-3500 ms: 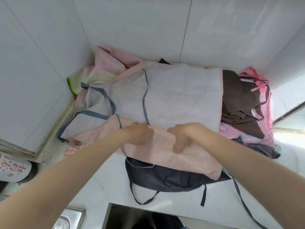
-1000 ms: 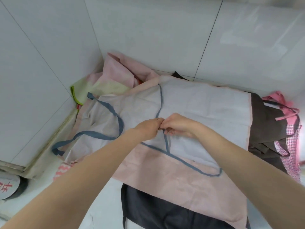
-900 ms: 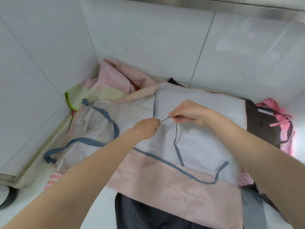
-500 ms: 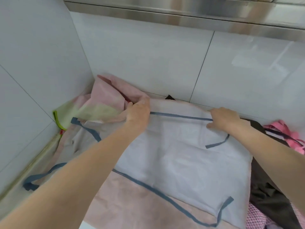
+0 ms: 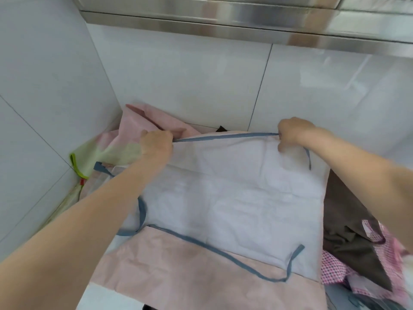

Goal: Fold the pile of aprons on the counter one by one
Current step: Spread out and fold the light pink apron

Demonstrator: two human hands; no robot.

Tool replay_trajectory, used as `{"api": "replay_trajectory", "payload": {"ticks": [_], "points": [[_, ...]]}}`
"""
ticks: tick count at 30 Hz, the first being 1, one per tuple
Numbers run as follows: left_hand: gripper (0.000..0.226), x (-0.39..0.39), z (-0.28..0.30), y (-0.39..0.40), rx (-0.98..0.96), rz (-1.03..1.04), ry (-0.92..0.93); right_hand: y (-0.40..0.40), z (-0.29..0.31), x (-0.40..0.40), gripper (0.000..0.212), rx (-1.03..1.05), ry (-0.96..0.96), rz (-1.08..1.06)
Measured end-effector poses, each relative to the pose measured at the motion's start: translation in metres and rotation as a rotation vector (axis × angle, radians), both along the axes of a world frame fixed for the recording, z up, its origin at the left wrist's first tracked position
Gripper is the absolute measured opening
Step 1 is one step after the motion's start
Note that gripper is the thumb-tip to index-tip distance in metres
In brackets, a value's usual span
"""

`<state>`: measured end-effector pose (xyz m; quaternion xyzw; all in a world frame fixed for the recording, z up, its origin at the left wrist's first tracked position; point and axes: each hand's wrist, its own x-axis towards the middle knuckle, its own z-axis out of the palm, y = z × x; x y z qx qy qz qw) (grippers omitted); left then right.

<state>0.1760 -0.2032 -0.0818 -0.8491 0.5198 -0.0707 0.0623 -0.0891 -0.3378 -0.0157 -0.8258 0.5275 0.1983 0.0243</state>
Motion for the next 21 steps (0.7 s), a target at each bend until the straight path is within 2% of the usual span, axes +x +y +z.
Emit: {"api": "replay_trajectory", "payload": {"ticks": [3,5,8,9,11,13,15,17,18,19,21], "points": [[0.026,0.008,0.0,0.019,-0.014,-0.074,-0.067,0.028,0.024,-0.002,0.023,0.308,0.041,0.046],[0.026,0.01,-0.007,0.042,0.029,-0.137,-0.111,0.059,0.018,-0.002,0.023,0.469,0.06,0.054],[0.028,0.011,-0.036,0.084,0.155,-0.342,-0.29,0.105,-0.026,-0.001,0.007,0.551,0.215,0.141],[0.03,0.01,-0.044,0.094,0.213,-0.377,-0.33,0.116,-0.044,-0.001,0.016,0.553,0.258,0.173],[0.033,0.009,-0.057,0.105,0.391,-0.373,-0.304,0.141,-0.075,-0.002,0.025,0.553,0.292,0.164],[0.034,0.005,-0.061,0.106,0.506,-0.33,-0.227,0.161,-0.093,-0.001,0.016,0.594,0.328,0.137],[0.039,0.0,-0.059,0.105,0.575,-0.286,-0.074,0.17,-0.101,-0.001,0.028,0.711,0.384,0.063],[0.041,-0.004,-0.054,0.098,0.605,-0.298,0.117,0.168,-0.096,-0.001,0.031,0.817,0.267,-0.063],[0.04,-0.007,-0.05,0.093,0.581,-0.329,0.17,0.163,-0.091,0.0,0.026,0.81,0.114,-0.1],[0.039,-0.011,-0.048,0.086,0.519,-0.375,0.19,0.156,-0.084,0.0,0.019,0.74,-0.054,-0.107],[0.041,-0.023,-0.047,0.07,0.39,-0.455,0.209,0.137,-0.071,-0.003,0.013,0.454,-0.286,-0.063]]}}
